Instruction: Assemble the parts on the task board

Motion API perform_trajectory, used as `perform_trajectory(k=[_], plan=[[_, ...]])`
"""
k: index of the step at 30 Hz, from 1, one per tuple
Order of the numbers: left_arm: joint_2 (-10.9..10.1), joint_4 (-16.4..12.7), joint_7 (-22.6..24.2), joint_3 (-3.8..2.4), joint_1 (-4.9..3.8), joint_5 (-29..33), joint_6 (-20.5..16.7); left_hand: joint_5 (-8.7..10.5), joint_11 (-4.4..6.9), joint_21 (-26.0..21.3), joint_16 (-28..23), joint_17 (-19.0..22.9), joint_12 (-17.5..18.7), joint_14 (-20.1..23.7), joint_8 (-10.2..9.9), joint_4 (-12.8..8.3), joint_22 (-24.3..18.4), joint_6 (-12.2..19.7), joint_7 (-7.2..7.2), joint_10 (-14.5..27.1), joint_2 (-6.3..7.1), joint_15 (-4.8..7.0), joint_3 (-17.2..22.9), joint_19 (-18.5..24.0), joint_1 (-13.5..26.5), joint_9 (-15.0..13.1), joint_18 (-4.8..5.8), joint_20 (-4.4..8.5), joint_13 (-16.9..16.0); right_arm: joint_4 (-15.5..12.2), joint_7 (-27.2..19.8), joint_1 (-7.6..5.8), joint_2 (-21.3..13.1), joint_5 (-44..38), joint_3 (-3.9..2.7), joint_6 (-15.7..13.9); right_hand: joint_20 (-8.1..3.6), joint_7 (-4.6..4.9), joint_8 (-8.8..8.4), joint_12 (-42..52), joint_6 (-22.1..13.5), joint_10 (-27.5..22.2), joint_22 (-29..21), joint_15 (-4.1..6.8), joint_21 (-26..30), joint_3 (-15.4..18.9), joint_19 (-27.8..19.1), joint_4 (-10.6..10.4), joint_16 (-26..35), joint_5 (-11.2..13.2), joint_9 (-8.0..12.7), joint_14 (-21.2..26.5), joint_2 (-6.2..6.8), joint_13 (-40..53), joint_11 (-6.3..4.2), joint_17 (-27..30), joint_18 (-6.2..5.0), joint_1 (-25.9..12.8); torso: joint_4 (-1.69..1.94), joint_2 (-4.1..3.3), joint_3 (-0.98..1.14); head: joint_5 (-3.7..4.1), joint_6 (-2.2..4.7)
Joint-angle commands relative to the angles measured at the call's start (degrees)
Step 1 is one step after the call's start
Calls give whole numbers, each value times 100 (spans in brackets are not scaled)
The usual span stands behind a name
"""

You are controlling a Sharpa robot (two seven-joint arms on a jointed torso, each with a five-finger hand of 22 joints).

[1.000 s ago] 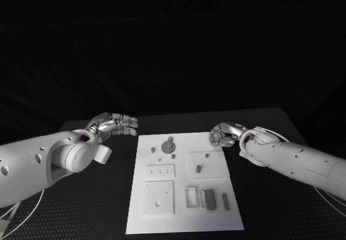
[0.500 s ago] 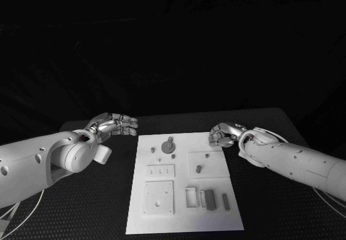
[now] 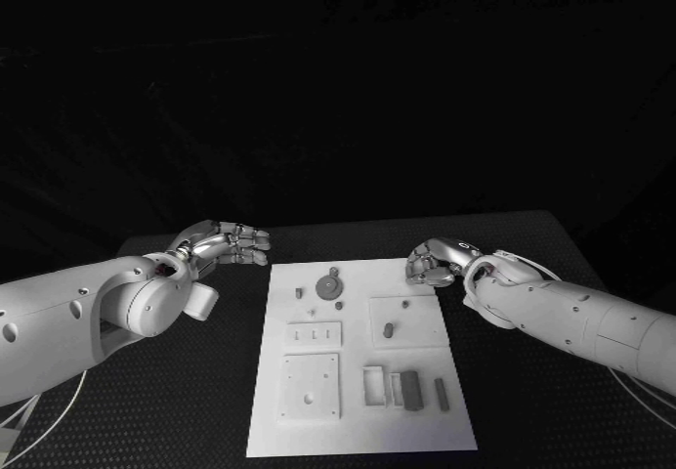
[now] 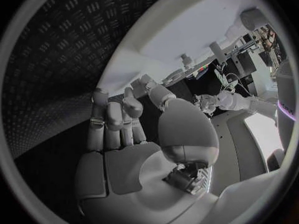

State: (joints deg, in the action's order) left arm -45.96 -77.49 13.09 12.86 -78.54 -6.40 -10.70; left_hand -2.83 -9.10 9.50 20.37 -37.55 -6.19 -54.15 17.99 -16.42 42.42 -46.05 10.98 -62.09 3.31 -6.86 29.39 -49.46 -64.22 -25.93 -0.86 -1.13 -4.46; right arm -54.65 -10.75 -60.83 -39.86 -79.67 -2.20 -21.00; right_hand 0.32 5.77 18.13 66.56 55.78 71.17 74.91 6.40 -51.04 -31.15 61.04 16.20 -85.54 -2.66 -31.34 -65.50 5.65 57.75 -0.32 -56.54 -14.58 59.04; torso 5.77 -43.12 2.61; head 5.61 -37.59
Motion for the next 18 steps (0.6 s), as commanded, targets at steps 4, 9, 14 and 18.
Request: perform_trajectory(k=[4,9,14,18], plan=[[7,7,-64,-4,-3,-221,137,-8,73,-40,-52,-31,-92,-59,106,11,19,-179,-43,-206,-85,7,-51,-22,43,-32,-20,5,-53,-216,86,1,-41,0,0,-186,-11,-9,43,25,57,35,74,13,-30,30,76,6,-48,-12,-21,-97,4,-3,-39,-42,-43,-71,-1,2,3,-6,11],[14,0,-254,-10,-5,-428,51,-8,181,-8,-28,-95,-194,-159,177,18,53,-362,-115,-435,-127,46,-74,-109,120,-45,-39,36,-118,-489,303,-91,-94,-59,-3,-126,-19,-15,46,24,66,46,74,20,-34,30,88,8,-51,-12,-31,-111,8,-5,-45,-45,-42,-76,-10,1,-5,-26,16],[58,-8,-620,-16,-8,-690,-68,-8,221,20,-15,-151,-224,-230,170,80,84,-411,-130,-528,-50,79,-145,-184,321,-26,-46,69,-158,-856,570,-231,-141,-206,-3,-103,-22,-17,46,22,67,49,73,23,-35,28,93,7,-50,-13,-34,-115,8,-6,-47,-44,-42,-79,-2,5,-12,-34,47],[148,18,-1175,-20,-17,-925,-146,-8,272,55,10,-222,-271,-325,162,175,120,-462,-147,-634,89,123,-215,-276,592,-6,-59,111,-225,-1302,922,-364,-158,-416,-3,105,-27,-19,46,20,68,54,72,27,-37,27,102,8,-51,-12,-39,-129,15,-7,-50,-53,-43,-81,-15,17,-18,-49,72]])
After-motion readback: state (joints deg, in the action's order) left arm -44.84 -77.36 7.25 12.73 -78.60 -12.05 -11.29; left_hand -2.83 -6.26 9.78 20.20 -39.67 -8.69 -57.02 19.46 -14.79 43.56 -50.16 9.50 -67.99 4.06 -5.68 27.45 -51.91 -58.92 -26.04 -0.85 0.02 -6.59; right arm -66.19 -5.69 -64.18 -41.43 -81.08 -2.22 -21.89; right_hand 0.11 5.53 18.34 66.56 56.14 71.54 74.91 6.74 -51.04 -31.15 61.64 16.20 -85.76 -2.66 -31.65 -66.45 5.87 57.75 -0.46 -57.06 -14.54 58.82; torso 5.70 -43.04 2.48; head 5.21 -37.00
